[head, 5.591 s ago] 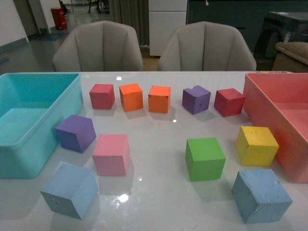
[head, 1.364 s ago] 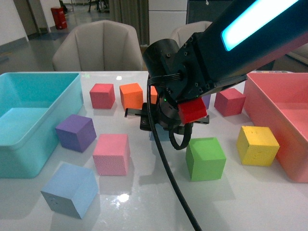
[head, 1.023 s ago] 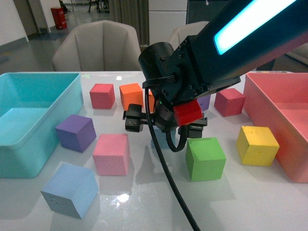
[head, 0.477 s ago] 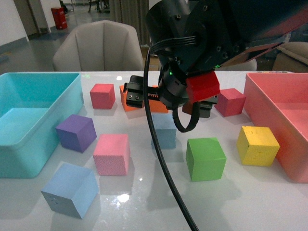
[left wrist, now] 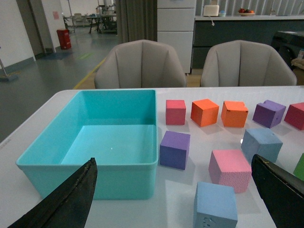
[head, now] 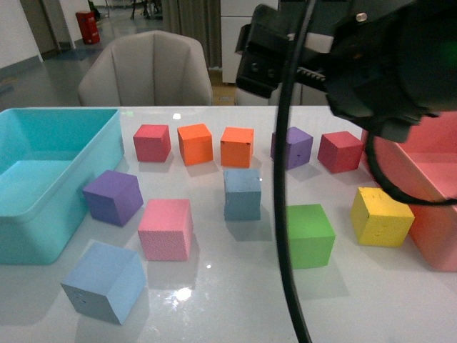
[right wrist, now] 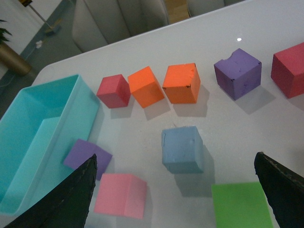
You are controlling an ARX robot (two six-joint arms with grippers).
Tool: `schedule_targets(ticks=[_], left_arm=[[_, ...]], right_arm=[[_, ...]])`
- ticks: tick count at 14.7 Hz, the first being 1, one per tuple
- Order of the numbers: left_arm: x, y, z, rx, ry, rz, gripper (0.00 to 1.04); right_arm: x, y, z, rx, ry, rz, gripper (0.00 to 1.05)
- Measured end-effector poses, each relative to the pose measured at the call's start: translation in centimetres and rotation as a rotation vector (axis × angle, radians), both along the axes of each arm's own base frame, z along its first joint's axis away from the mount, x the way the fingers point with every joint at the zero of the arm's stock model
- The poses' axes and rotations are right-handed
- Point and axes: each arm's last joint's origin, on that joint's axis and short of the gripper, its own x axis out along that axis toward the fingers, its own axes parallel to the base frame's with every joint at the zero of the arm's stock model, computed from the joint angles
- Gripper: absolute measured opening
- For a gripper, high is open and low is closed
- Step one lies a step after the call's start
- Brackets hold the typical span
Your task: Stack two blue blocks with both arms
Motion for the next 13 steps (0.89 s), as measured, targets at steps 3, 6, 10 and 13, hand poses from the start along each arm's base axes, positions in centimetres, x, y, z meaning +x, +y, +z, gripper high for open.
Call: schedule_targets(ticks=[3,6,10,13], left_arm=[[0.0,0.0,0.0,0.0,0.0,0.0,0.98],[0.0,0.0,0.0,0.0,0.0,0.0,0.98],[0.0,0.0,0.0,0.0,0.0,0.0,0.98],[0.0,0.0,0.0,0.0,0.0,0.0,0.98]], right_arm=[[-6.9,-4.5,-0.6,0.019,-0.027,-0.024,0.98],[-12.8,-8.4,1.2,-0.05,-0.355,-0.183,0.84],[-20.6,-15.0,-1.9,-0.34,-0.399,-0.206,0.27],[-22.1,-15.4,-3.1,-0.355,-0.416,-0.201,0.02]])
